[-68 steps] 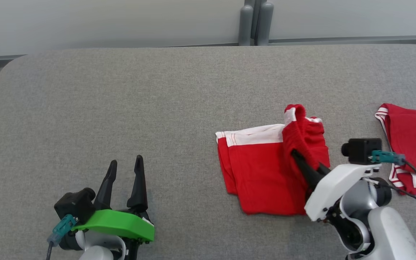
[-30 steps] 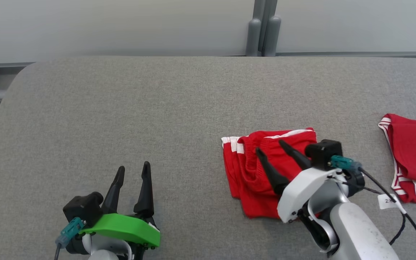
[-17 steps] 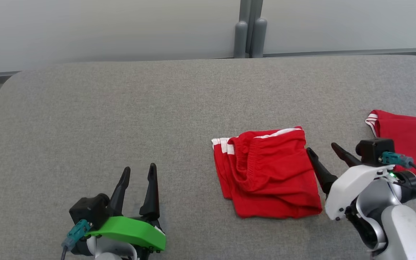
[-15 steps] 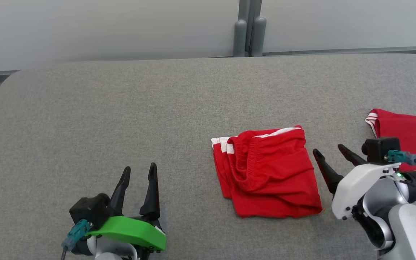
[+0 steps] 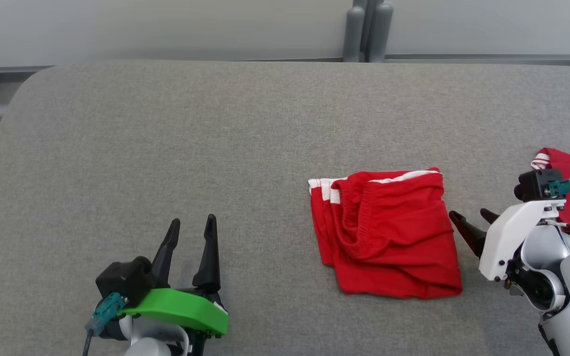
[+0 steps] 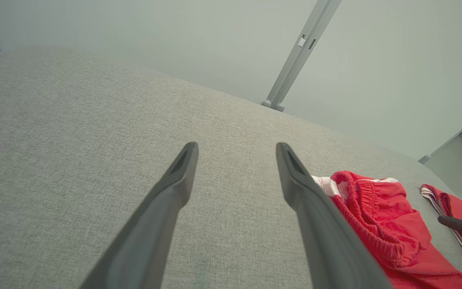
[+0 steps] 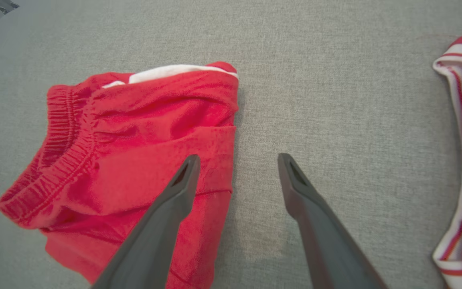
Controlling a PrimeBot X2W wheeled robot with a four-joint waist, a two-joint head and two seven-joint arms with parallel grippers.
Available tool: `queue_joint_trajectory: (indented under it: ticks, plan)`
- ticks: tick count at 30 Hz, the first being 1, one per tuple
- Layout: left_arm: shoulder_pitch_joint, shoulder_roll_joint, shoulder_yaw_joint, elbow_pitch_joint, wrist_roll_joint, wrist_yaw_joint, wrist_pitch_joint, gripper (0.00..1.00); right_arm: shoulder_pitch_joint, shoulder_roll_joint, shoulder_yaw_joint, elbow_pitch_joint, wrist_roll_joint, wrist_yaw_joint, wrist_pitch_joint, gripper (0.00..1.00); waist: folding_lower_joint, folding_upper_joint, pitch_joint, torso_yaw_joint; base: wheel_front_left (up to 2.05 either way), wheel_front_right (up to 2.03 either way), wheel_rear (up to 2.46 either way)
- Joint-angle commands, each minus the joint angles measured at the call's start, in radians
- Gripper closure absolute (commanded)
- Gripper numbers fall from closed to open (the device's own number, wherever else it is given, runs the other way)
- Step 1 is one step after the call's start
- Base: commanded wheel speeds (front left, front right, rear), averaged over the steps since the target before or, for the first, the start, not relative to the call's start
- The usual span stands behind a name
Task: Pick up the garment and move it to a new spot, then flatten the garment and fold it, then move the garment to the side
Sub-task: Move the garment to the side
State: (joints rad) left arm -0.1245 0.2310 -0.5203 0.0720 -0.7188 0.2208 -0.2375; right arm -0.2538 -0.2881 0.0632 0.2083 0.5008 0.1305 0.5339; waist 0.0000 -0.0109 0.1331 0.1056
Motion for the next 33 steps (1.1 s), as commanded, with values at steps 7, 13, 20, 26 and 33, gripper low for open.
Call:
queue_joint_trajectory:
  ticks: [7, 13, 20, 26, 33]
  plan:
    - [-0.030, 0.006, 0.006, 0.002, 0.011, 0.003, 0.001, 0.00, -0.070, -0.031, 0.032, 0.114, 0.075, 0.000, 0.055, 0.00, 0.0000, 0.0109, 0.044, 0.068, 0.00, 0.00, 0.00]
    - [-0.034, 0.008, 0.006, 0.004, 0.010, 0.003, -0.001, 0.00, -0.107, -0.048, 0.076, 0.184, 0.129, 0.000, 0.094, 0.00, 0.0000, 0.0109, 0.051, 0.084, 0.00, 0.00, 0.00]
    - [-0.037, 0.009, 0.009, 0.004, 0.009, 0.007, -0.004, 0.00, -0.146, -0.051, 0.120, 0.241, 0.140, 0.000, 0.043, 1.00, 0.0000, 0.0109, 0.053, 0.071, 0.00, 0.00, 0.00]
    - [-0.045, 0.012, 0.005, -0.016, 0.011, -0.001, -0.005, 0.00, -0.181, -0.072, 0.147, 0.239, 0.159, 0.000, 0.006, 1.00, 0.0000, 0.0109, 0.052, 0.030, 0.00, 0.00, 0.00]
    - [-0.063, 0.015, -0.013, -0.051, 0.028, -0.001, 0.003, 0.00, -0.221, -0.129, 0.198, 0.199, 0.173, 0.000, 0.030, 1.00, 0.0000, 0.0109, 0.057, -0.080, 0.00, 0.00, 0.00]
